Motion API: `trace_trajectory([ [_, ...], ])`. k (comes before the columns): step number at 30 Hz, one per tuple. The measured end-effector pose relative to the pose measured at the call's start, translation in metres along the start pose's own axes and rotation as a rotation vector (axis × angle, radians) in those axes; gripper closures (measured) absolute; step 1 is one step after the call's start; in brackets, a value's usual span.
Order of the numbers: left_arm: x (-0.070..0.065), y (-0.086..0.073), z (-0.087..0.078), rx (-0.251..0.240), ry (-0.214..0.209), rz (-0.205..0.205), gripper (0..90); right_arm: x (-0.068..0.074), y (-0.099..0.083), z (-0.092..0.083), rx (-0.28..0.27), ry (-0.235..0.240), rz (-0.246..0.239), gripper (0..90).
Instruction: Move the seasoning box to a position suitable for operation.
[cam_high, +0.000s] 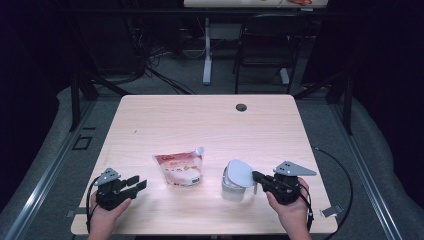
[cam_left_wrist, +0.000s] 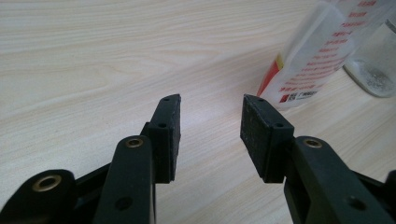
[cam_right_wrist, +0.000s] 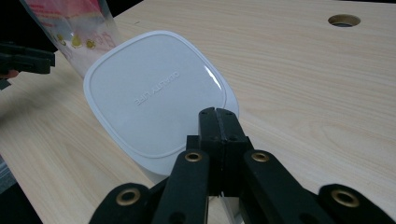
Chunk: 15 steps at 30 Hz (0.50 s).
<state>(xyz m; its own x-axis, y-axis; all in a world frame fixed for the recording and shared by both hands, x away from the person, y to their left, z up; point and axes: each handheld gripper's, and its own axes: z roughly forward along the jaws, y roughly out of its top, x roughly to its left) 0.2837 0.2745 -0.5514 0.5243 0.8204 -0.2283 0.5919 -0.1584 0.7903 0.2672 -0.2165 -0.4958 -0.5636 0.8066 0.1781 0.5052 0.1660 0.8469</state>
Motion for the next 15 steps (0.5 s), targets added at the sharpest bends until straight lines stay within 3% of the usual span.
trace_trajectory([
  [15, -0.0001, 0.0001, 0.0000, 0.000, 0.000, 0.002, 58.2, -0.0015, -0.0024, 0.0004, 0.016, -0.011, 0.002, 90.0],
])
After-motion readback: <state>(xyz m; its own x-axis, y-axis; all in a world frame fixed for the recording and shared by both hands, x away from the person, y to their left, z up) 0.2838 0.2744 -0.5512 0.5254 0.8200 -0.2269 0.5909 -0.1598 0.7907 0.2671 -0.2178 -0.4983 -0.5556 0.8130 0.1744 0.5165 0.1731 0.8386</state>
